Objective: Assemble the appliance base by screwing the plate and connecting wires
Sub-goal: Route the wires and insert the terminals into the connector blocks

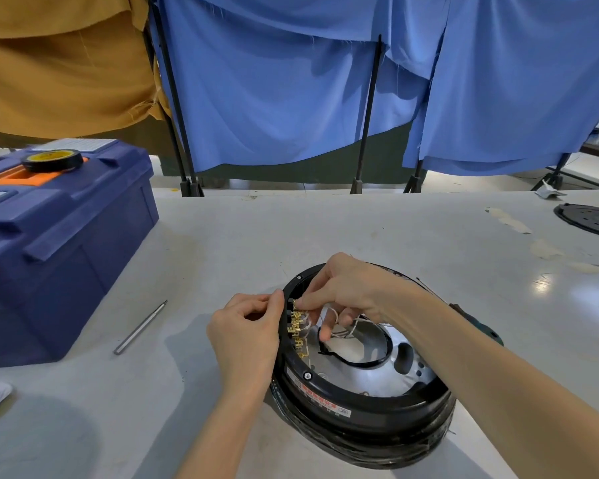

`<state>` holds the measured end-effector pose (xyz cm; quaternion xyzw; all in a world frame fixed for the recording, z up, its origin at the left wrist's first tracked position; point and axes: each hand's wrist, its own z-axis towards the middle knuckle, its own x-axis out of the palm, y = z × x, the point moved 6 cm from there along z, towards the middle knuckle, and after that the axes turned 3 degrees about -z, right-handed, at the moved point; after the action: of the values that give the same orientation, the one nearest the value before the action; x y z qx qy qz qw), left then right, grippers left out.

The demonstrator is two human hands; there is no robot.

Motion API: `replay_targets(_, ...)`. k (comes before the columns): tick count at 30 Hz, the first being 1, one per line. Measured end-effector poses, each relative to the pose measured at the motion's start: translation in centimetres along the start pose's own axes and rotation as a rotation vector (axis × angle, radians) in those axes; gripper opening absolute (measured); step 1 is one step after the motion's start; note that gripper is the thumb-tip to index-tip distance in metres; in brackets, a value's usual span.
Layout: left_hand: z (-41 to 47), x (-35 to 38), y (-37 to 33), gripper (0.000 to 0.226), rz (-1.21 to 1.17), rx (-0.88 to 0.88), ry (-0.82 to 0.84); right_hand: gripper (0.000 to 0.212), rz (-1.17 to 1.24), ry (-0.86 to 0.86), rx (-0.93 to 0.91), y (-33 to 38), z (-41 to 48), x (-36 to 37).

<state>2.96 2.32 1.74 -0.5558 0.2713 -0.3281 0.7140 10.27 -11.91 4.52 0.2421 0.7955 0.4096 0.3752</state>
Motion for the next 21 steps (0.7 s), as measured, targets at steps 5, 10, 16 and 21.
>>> replay_targets(5, 0.1, -0.1, 0.0, 0.023, 0.002, -0.009, -0.001, 0.017, 0.098, -0.112, -0.014, -0.5, -0.8, 0.2)
replay_targets(10, 0.0, -0.1, -0.1, 0.025, 0.015, -0.003, -0.004, 0.018, -0.090, -0.249, -0.182, 0.1, -2.3, -0.3)
replay_targets(16, -0.1, -0.5, -0.8, 0.012, 0.125, -0.014, 0.031, 0.004, -0.287, -0.205, -0.246, 1.4, -2.8, -0.1)
replay_targets(21, -0.5, -1.3, -1.3, 0.022, 0.215, -0.034, 0.006, 0.008, -0.482, -0.237, -0.274, 2.2, -2.7, 0.3)
